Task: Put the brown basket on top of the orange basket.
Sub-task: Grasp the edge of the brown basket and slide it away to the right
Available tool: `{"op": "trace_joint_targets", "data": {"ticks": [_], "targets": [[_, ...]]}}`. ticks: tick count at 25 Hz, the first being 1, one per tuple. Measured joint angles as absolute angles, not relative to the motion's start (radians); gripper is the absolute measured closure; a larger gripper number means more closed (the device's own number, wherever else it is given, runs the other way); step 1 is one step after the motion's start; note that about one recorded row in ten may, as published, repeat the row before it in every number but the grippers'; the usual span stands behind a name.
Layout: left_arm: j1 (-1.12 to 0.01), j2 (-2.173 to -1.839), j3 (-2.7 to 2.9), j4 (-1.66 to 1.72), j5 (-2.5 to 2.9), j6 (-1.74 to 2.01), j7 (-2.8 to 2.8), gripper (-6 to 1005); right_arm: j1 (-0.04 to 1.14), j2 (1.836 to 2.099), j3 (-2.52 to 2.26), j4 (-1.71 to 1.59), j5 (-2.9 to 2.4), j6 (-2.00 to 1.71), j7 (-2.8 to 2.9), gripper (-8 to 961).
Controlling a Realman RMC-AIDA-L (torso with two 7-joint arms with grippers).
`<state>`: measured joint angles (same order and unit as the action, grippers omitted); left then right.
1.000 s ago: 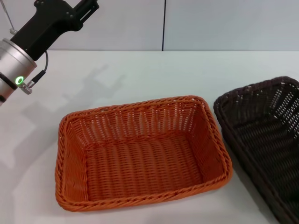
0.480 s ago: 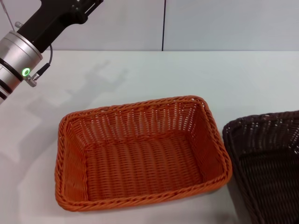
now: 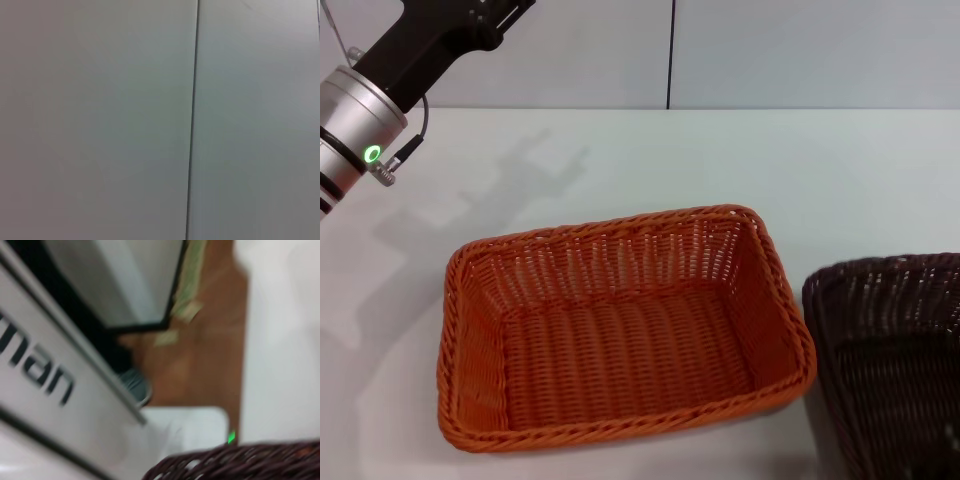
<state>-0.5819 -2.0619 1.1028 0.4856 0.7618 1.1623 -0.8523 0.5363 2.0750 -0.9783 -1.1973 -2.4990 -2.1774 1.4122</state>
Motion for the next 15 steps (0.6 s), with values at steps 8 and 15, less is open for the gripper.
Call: {"op": "trace_joint_targets", "data": {"ticks": [8,15], "targets": [[-0.57,-2.063,1.103,0.483,0.762,1.162,-0.846,283,0.547,2.074,-0.846,-1.273,-2.286,-2.162,1.471,342],[-0.547,-2.064,1.094,0.483,0.761,1.167,-0.852,283,0.53,2.076,-0.805,-1.32,-2.182,-2.082,1.504,340]]}}
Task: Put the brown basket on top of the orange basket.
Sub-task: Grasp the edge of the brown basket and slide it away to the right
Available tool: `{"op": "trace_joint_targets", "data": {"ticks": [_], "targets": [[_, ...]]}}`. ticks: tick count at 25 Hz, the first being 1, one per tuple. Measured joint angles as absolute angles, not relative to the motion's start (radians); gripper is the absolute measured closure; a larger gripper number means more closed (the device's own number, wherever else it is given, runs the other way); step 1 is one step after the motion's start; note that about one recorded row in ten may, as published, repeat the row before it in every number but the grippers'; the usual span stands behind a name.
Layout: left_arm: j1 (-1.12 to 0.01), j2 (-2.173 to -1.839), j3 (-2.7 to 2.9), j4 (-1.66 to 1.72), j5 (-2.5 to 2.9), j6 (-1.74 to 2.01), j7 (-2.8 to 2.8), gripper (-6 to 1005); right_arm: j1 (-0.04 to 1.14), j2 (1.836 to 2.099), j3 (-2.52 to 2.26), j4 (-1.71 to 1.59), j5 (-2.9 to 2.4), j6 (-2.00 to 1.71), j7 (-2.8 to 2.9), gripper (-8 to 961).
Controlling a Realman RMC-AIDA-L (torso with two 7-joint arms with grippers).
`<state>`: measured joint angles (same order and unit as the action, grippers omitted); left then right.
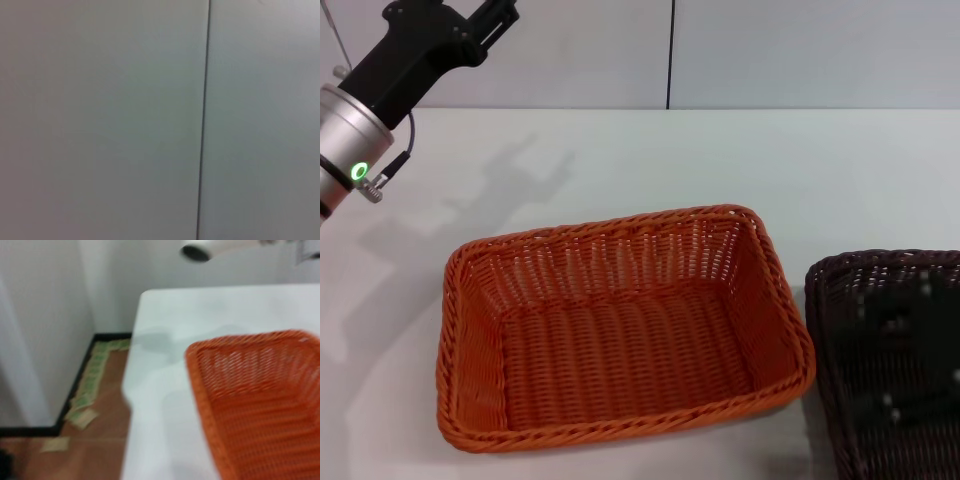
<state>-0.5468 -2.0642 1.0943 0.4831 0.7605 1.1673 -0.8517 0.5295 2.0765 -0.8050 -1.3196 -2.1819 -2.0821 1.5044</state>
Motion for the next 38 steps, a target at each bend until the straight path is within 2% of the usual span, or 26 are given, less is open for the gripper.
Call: {"op": "trace_joint_targets", "data": {"ticks": [4,7,12,17,28,38], "targets": [[-0.535,-2.064,1.094,0.486,0.758,1.173,-0.853,284,0.521,2.076,-0.762,-1.332,-2.142,-2.005,1.509,339],[-0.526,-2.064,1.094,0.484,0.751,1.183,-0.853,284,0.529,2.068,-0.705,-1.344,-2.143,-1.968,1.526,275],[-0.516,-2.065,1.097,0.482,0.746,1.202,-0.853,283,0.539,2.058,-0.6,-1.432,-2.165,-1.935,1.542,275],[-0.513,-2.067,1.101,0.476,0.745,1.216,-0.854,283,0.534,2.059,-0.516,-1.54,-2.165,-1.85,1.544,275],[-0.505,-2.067,1.094,0.438,0.727,1.225,-0.835,284,0.597,2.035,-0.594,-1.551,-2.471,-1.966,1.512,275],[-0.503,-2.068,1.094,0.389,0.698,1.228,-0.815,284,0.598,2.036,-0.62,-1.513,-2.555,-1.924,1.43,275]]}}
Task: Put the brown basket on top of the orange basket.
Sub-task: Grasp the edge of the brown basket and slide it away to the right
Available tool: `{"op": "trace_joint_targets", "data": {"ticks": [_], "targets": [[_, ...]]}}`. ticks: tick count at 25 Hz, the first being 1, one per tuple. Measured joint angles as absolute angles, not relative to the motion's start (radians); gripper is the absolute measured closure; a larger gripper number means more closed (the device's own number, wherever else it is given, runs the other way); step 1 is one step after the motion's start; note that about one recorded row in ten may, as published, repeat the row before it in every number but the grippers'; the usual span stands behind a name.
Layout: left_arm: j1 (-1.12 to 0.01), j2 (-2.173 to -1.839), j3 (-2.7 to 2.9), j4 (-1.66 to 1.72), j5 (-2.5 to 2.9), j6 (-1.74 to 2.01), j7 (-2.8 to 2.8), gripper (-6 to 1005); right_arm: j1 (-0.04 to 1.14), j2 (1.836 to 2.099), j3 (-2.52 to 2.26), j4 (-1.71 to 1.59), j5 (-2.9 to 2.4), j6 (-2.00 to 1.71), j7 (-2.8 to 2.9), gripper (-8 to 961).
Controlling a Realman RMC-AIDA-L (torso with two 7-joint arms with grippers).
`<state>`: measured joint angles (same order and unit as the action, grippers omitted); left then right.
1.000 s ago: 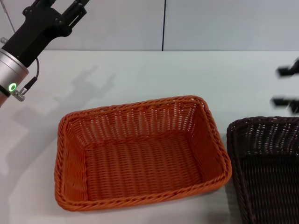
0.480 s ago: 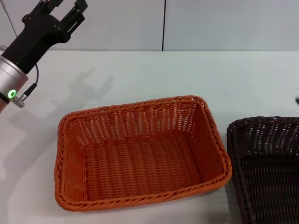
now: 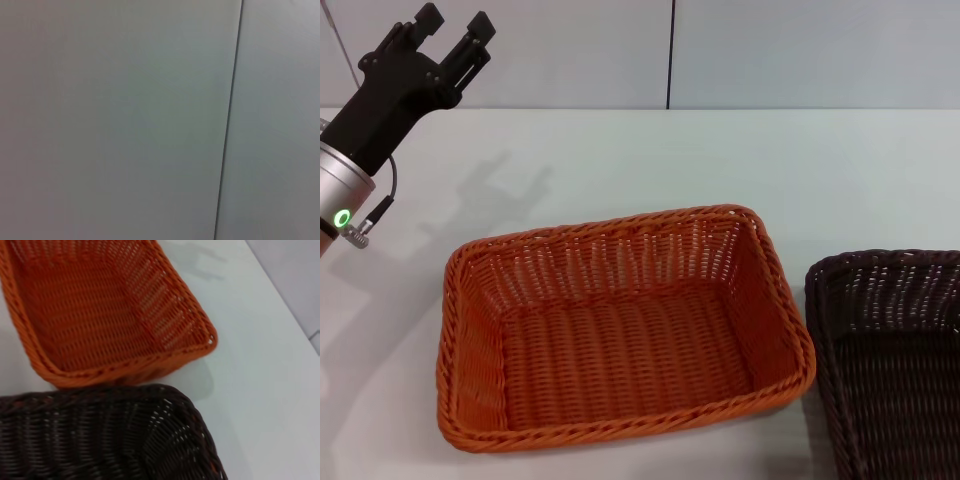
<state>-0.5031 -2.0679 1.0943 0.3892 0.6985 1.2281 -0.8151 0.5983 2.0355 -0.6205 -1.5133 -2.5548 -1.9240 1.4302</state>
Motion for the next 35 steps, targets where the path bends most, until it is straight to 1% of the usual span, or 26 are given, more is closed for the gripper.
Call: {"op": "trace_joint_targets", "data": {"ticks": [4,10,12,23,29,35], "targets": [[-0.503,-2.068,1.094,0.389,0.698,1.225,-0.815,283,0.594,2.036,-0.654,-1.488,-2.57,-1.924,1.422,275],[-0.503,-2.067,1.094,0.389,0.684,1.221,-0.814,283,0.535,2.069,-0.747,-1.507,-2.622,-1.965,1.41,275],[-0.504,-2.065,1.094,0.389,0.683,1.218,-0.814,283,0.52,2.073,-0.76,-1.508,-2.622,-1.987,1.409,275],[-0.522,-2.063,1.094,0.39,0.682,1.186,-0.814,284,0.473,2.084,-0.824,-1.484,-2.614,-2.166,1.409,275],[-0.523,-2.063,1.094,0.39,0.683,1.183,-0.814,284,0.436,2.086,-0.909,-1.465,-2.618,-2.177,1.409,274],[-0.523,-2.063,1.094,0.39,0.683,1.179,-0.815,284,0.431,2.087,-0.961,-1.417,-2.609,-2.177,1.416,274]]}}
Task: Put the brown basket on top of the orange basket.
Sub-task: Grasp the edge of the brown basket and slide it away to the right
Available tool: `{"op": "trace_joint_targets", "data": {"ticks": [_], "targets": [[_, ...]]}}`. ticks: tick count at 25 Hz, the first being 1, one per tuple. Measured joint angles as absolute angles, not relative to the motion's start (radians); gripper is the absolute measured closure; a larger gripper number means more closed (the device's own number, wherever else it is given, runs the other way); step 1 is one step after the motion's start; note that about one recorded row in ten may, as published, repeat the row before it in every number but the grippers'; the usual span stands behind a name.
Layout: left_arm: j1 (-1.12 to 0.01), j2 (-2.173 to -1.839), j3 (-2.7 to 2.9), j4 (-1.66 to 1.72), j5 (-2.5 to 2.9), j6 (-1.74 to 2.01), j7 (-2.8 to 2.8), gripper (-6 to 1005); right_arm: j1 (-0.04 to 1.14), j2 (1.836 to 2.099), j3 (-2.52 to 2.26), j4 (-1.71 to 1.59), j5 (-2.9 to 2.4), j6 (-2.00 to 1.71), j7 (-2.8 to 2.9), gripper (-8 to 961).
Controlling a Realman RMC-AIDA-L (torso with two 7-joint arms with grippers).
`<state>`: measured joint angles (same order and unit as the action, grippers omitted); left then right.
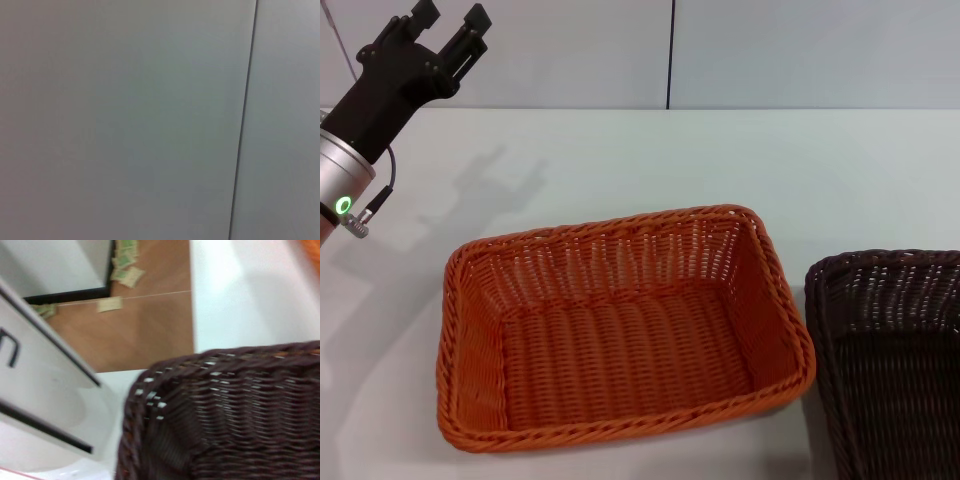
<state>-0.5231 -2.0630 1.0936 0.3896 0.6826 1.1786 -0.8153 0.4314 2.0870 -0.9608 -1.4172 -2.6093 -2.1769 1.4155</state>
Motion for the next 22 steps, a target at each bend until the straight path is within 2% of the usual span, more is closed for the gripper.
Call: {"op": "trace_joint_targets", "data": {"ticks": [15,22], "targets": [[-0.517,-2.063,1.094,0.39,0.683,1.17,-0.815,283,0.429,2.085,-1.193,-1.338,-2.473,-2.169,1.453,274],[-0.514,-2.063,1.094,0.39,0.683,1.169,-0.815,283,0.443,2.078,-1.148,-1.322,-2.453,-2.115,1.454,274]]}}
